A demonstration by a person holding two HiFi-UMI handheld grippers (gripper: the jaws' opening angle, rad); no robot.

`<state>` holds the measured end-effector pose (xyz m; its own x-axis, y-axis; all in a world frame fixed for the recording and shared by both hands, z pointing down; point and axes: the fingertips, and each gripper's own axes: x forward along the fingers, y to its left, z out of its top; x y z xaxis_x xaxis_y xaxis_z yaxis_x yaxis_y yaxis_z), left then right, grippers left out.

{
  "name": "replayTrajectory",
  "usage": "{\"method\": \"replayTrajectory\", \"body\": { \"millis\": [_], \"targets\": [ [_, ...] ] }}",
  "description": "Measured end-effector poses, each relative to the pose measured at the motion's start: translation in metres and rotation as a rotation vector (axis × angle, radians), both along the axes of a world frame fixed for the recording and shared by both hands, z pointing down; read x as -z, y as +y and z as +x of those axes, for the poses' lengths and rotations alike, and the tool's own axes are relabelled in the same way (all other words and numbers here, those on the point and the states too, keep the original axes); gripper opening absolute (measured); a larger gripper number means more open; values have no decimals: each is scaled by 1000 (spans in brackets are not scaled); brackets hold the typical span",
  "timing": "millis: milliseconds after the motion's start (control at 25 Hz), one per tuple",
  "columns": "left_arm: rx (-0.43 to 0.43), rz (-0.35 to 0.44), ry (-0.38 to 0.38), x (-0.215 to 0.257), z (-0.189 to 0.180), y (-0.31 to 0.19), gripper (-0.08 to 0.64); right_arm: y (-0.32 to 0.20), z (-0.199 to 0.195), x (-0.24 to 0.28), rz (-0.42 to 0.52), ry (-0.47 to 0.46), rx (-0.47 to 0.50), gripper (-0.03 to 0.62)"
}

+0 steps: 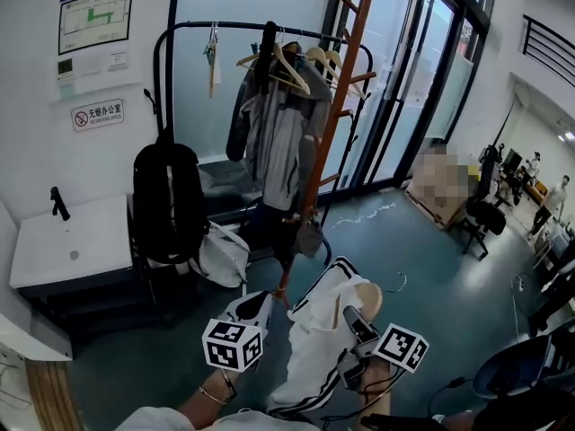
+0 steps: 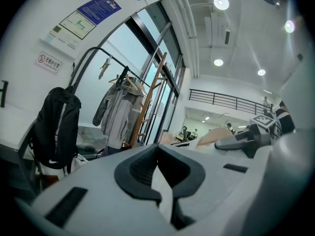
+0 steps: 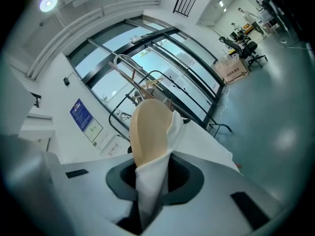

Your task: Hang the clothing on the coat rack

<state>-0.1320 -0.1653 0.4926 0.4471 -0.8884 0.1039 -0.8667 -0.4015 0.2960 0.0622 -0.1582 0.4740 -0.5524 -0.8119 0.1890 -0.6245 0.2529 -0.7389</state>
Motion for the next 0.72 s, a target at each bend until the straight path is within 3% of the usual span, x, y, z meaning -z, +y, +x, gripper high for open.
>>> {"method": "replayTrajectory", "body": {
  "millis": [360, 720],
  "targets": [
    [42, -5, -9, -2, -11, -23, 9, -32, 1, 6, 20, -7, 15, 69],
    [82, 7, -10, 5, 9, -69, 9, -88, 19, 12, 23, -10, 65, 69]
  ]
}}
